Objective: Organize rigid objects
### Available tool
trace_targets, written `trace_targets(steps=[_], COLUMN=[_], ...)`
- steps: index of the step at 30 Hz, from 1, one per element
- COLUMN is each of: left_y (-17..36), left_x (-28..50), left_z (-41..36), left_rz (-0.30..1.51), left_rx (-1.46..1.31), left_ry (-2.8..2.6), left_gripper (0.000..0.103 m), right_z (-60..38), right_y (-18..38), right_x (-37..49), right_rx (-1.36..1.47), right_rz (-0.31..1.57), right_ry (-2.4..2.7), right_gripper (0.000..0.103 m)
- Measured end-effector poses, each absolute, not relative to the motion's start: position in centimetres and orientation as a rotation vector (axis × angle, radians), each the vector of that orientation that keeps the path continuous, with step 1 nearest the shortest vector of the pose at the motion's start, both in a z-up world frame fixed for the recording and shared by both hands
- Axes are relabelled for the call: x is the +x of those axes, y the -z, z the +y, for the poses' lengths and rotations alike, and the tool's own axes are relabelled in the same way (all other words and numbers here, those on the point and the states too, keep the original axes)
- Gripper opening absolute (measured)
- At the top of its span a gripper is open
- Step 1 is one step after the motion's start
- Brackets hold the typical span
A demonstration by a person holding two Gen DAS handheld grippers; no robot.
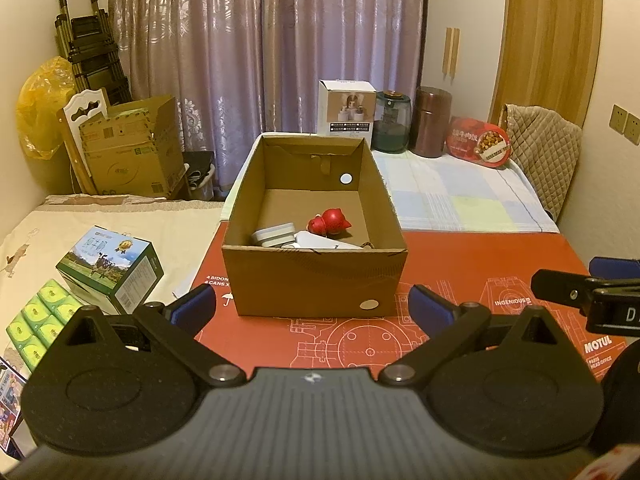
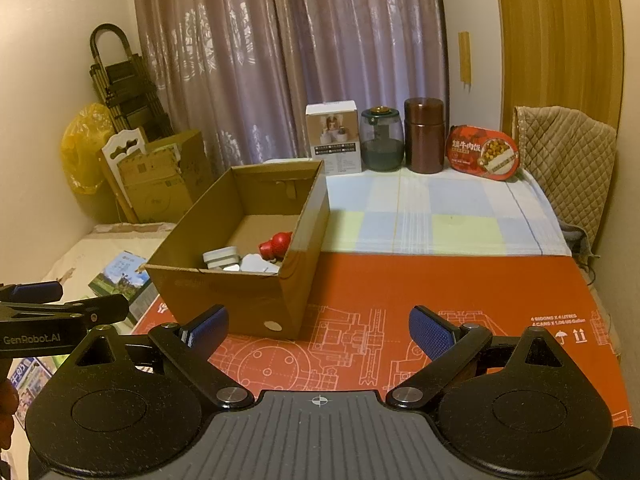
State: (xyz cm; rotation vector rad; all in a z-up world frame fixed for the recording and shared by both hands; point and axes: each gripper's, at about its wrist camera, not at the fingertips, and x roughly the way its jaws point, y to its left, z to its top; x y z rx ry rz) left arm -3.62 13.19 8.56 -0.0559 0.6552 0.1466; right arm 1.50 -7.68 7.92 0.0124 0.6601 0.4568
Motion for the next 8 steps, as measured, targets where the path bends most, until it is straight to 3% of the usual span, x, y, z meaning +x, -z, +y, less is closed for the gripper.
trace_targets(steps=[8], left_y=[-8.17], left_x=[-3.48], left_z=[13.14], left_rz=[0.657], left_rx=[-0.068], left_ry=[-0.138], left_gripper=[0.101], right_z=[-7.70], right_y=[-7.88], right_x=[1.48], right_rx=[0.014], right_rz=[0.660], right_ry=[-0.456], right_gripper=[0.094])
